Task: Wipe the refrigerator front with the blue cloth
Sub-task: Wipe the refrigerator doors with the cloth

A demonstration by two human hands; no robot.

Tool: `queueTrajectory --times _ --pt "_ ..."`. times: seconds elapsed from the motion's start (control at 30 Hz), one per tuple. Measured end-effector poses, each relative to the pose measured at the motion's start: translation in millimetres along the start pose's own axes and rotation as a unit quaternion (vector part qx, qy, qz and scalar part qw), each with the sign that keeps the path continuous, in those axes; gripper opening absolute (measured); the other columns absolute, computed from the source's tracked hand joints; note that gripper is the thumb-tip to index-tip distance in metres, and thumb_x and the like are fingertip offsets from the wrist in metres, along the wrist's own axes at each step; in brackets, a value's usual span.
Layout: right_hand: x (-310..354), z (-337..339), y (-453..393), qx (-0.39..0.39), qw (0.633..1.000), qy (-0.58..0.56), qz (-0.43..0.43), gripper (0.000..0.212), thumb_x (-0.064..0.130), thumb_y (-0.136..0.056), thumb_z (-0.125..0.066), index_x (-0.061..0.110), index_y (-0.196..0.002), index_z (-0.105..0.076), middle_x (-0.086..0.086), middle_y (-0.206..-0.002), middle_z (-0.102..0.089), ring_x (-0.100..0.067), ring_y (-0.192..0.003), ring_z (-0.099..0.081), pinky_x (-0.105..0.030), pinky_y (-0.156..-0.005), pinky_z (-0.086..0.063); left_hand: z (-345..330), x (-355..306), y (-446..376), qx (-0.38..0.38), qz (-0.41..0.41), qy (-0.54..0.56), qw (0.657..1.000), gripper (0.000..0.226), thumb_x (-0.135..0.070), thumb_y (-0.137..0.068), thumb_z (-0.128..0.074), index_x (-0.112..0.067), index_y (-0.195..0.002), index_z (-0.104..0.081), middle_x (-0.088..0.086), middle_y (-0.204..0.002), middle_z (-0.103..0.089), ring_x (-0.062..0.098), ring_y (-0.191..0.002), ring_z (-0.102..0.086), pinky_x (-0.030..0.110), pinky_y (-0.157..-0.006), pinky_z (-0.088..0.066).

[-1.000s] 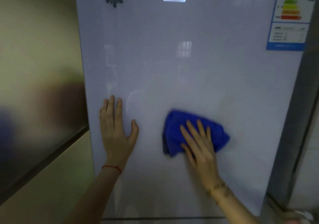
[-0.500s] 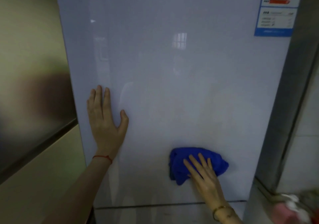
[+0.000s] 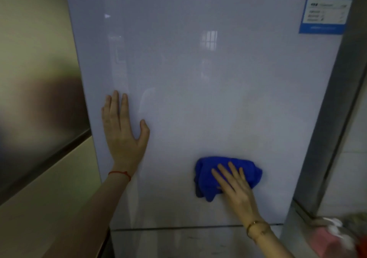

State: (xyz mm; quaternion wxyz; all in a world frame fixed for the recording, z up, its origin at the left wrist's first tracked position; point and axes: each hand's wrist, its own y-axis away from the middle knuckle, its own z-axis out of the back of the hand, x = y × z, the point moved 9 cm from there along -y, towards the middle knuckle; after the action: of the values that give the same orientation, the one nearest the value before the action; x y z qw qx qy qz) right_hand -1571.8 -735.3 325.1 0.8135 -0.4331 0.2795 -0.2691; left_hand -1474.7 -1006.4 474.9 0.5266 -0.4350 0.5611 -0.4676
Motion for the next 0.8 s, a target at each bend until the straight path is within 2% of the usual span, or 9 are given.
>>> queueTrajectory --times 0.1,0.2,0.27,0.43,0.47,0.53,0.63,0.7,0.8 --pt "-29.1 48.0 -69.5 -0.117 0.988 -0.050 -0.090 0.045 0.016 -0.101 -0.033 0.024 -0.146 -0.032 0.008 -0.158 -0.019 -0.022 -0.149 -0.013 -0.040 -0.124 -0.003 -1.1 0.6 -0.5 0.001 0.001 0.000 1.000 0.062 -0.023 -0.094 -0.054 0.002 -0.147 -0.034 0.020 -0.156 -0.031 0.035 -0.149 -0.025 0.047 -0.126 -0.017" --pt "-55.7 99.2 -148.8 -0.239 0.946 -0.110 -0.190 0.039 0.012 -0.099 -0.046 0.012 -0.138 -0.046 -0.002 -0.150 -0.034 -0.028 -0.146 -0.020 -0.041 -0.123 -0.004 -0.1 -0.5 -0.8 0.001 -0.001 -0.001 1.000 0.061 -0.023 -0.094 -0.054 0.003 -0.147 -0.035 0.021 -0.156 -0.032 0.036 -0.148 -0.026 0.049 -0.125 -0.019" --pt "-37.1 93.5 -160.7 -0.219 0.958 -0.096 -0.159 0.040 0.014 -0.098 -0.049 0.012 -0.138 -0.045 -0.002 -0.149 -0.034 -0.027 -0.146 -0.019 -0.041 -0.123 -0.003 0.0 -0.3 -0.3 0.003 -0.002 0.002 1.000 0.061 -0.022 -0.094 -0.054 0.003 -0.146 -0.036 0.021 -0.156 -0.032 0.036 -0.148 -0.026 0.050 -0.125 -0.019" --pt "24.9 24.8 -62.9 -0.040 0.998 -0.051 0.006 0.048 0.018 -0.097 -0.046 0.023 -0.144 -0.036 0.008 -0.154 -0.030 -0.018 -0.148 -0.018 -0.046 -0.121 -0.018 -0.7 1.3 0.7 0.007 0.002 0.004 1.000 0.063 -0.022 -0.093 -0.056 0.001 -0.148 -0.034 0.018 -0.157 -0.030 0.035 -0.149 -0.024 0.049 -0.125 -0.018" --pt "17.0 30.1 -64.8 -0.044 0.998 -0.055 0.001 0.050 0.014 -0.097 -0.046 0.023 -0.144 -0.035 0.009 -0.155 -0.028 -0.019 -0.148 -0.019 -0.047 -0.121 -0.018 -0.1 1.1 0.5 0.006 0.001 0.002 1.000 0.063 -0.022 -0.094 -0.055 0.001 -0.148 -0.034 0.019 -0.157 -0.031 0.035 -0.149 -0.025 0.049 -0.125 -0.019" --pt "-12.3 59.5 -102.2 -0.119 0.988 -0.072 -0.072 0.047 0.008 -0.096 -0.048 0.018 -0.141 -0.041 0.002 -0.153 -0.033 -0.026 -0.147 -0.021 -0.050 -0.122 -0.015 0.2 1.1 -0.1 0.003 0.002 -0.002 1.000 0.061 -0.022 -0.094 -0.054 0.002 -0.147 -0.035 0.019 -0.157 -0.031 0.035 -0.149 -0.025 0.050 -0.125 -0.020" --pt "-51.5 117.6 -187.8 -0.259 0.941 -0.108 -0.190 0.039 0.017 -0.099 -0.047 0.013 -0.138 -0.047 -0.008 -0.150 -0.039 -0.029 -0.146 -0.021 -0.043 -0.124 -0.005 -1.0 0.3 -0.4 0.003 -0.002 0.000 1.000 0.062 -0.022 -0.094 -0.055 0.001 -0.148 -0.034 0.019 -0.157 -0.031 0.035 -0.149 -0.025 0.048 -0.125 -0.018" --pt "-36.1 120.6 -222.3 -0.263 0.946 -0.085 -0.169 0.039 0.021 -0.100 -0.046 0.015 -0.139 -0.046 -0.005 -0.150 -0.037 -0.032 -0.146 -0.021 -0.042 -0.123 -0.004 -1.5 1.0 -0.4 0.004 -0.002 -0.002 1.000 0.062 -0.022 -0.093 -0.055 0.001 -0.147 -0.034 0.018 -0.157 -0.031 0.034 -0.149 -0.024 0.046 -0.126 -0.017" --pt "21.5 76.7 -192.9 -0.169 0.983 -0.056 -0.031 0.042 0.021 -0.097 -0.052 0.017 -0.139 -0.046 -0.002 -0.149 -0.037 -0.028 -0.146 -0.023 -0.045 -0.123 -0.010 -1.8 2.9 -0.1 0.008 0.004 0.005 1.000 0.063 -0.023 -0.094 -0.055 0.000 -0.149 -0.033 0.016 -0.158 -0.029 0.032 -0.150 -0.023 0.047 -0.126 -0.018"
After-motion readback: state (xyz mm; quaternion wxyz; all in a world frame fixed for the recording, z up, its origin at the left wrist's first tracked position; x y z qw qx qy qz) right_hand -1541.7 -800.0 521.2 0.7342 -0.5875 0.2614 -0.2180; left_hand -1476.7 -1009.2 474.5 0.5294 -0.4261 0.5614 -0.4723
